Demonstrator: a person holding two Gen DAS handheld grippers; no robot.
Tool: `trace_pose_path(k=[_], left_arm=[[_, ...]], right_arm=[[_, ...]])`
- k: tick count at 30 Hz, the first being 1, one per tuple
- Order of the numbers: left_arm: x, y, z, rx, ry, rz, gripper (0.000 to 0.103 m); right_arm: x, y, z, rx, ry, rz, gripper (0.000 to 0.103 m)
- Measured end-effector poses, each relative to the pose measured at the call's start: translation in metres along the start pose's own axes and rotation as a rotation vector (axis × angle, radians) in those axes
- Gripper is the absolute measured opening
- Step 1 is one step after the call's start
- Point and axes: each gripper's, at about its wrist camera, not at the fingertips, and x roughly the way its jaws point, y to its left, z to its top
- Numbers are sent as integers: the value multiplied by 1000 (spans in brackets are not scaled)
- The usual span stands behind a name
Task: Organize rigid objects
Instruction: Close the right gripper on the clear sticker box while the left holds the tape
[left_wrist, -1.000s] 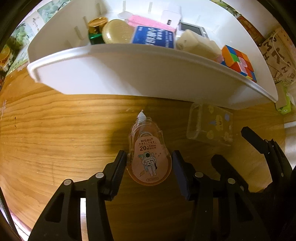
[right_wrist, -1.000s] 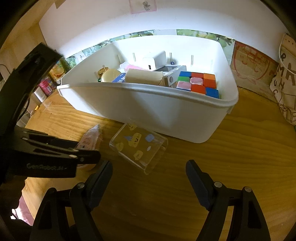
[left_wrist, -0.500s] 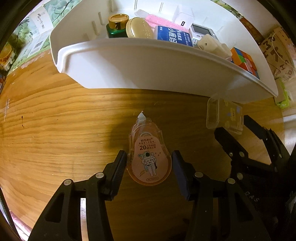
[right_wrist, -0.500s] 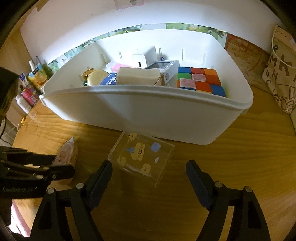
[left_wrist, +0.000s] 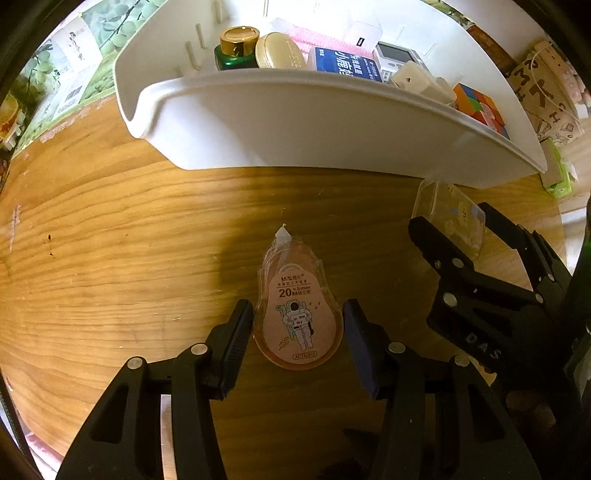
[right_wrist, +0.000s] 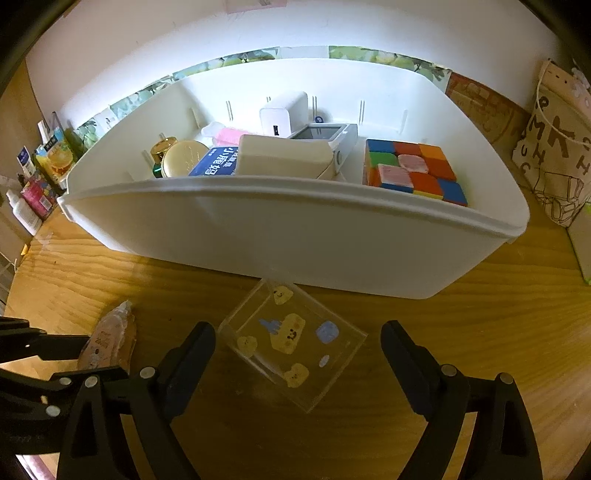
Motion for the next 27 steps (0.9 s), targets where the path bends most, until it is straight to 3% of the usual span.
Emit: trace_pose_path(k=[9, 11, 17, 27], left_arm=[[-9, 9, 0, -4, -13, 7, 54], [-6, -7, 0, -9, -14, 10, 54], [-13, -1, -7, -29, -22, 19, 54], [-27, 8, -15, -66, -43, 36, 54]], right_arm=[[1, 1, 3, 25, -26, -30, 92], [0, 1, 3, 25, -36, -32, 92], [-2, 3, 3, 10, -49, -23, 78], [-4, 1, 2, -5, -60, 24, 78]])
